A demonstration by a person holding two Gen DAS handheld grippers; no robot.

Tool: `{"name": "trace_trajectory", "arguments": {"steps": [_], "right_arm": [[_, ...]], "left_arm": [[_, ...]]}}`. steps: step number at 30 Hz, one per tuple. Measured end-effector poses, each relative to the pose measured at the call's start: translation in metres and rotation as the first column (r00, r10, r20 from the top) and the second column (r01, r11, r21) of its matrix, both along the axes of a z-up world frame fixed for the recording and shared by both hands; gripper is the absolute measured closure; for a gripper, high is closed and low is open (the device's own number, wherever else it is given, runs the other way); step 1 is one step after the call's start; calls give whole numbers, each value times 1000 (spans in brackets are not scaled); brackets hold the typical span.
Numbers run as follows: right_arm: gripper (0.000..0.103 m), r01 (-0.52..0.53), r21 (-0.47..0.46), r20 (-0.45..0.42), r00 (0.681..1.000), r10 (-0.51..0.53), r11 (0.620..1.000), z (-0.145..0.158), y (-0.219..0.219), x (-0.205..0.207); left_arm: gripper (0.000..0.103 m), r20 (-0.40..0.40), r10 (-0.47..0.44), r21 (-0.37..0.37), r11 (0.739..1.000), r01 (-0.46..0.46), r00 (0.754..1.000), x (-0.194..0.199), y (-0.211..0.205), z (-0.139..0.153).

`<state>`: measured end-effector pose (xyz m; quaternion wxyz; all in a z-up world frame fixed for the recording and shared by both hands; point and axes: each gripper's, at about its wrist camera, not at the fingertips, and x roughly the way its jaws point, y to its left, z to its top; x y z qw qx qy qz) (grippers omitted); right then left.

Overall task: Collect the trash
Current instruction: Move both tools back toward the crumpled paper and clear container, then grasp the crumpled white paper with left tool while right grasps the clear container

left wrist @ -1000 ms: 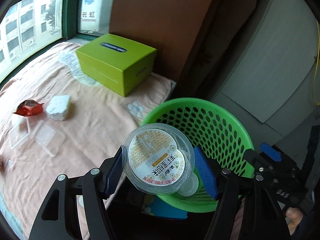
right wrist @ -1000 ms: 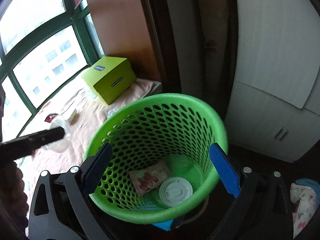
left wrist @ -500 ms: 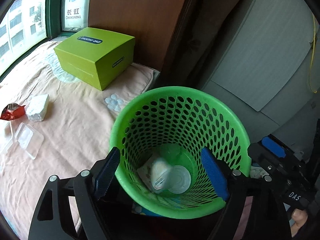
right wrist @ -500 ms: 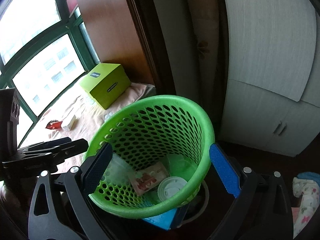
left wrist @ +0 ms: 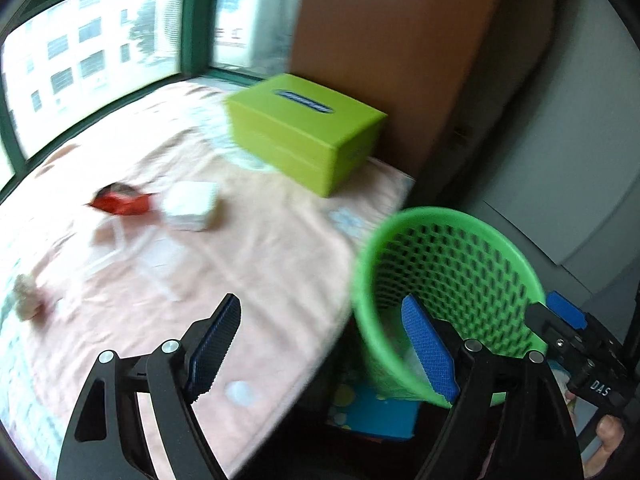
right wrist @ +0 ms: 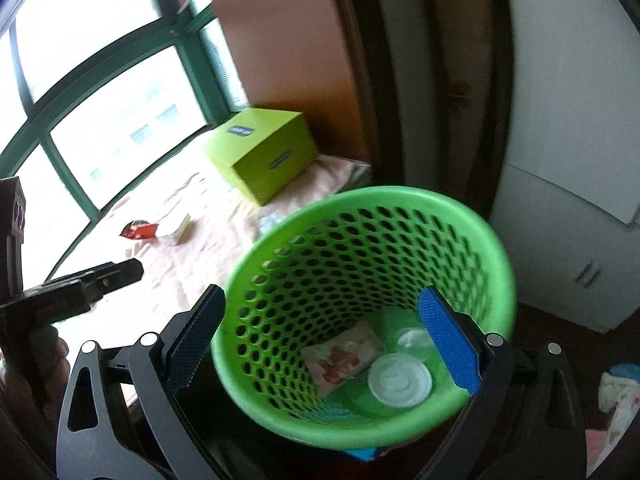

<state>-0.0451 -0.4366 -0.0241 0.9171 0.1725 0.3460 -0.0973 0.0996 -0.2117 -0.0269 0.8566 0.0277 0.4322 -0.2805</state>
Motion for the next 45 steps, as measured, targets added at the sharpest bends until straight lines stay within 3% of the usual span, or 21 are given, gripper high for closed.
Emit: {"name": "trace_trajectory", "arguments": {"steps": [9, 18, 23, 35, 45], "right_arm": [[7, -117, 6, 1, 993, 117, 993, 4, 44, 41], [7, -230, -12, -22, 973, 229, 973, 4, 92, 87], [7, -283, -1, -38, 958, 283, 959, -1, 116, 112], [7, -424, -16, -97, 902, 420, 906, -24, 175, 174], [9, -498, -47, -134, 862, 488, 866, -46, 203, 218]], "left_arm": [[24, 18, 235, 39, 971, -236, 972, 39, 98, -5], [28, 31, 470, 88, 878, -470, 882, 83, 197, -22], [29, 31, 534, 124, 837, -534, 845, 106, 232, -37], [34, -12, 547, 164, 827, -538, 837, 144, 262, -74], [56, -31, 544, 166, 830, -533, 838, 156, 275, -90]]}}
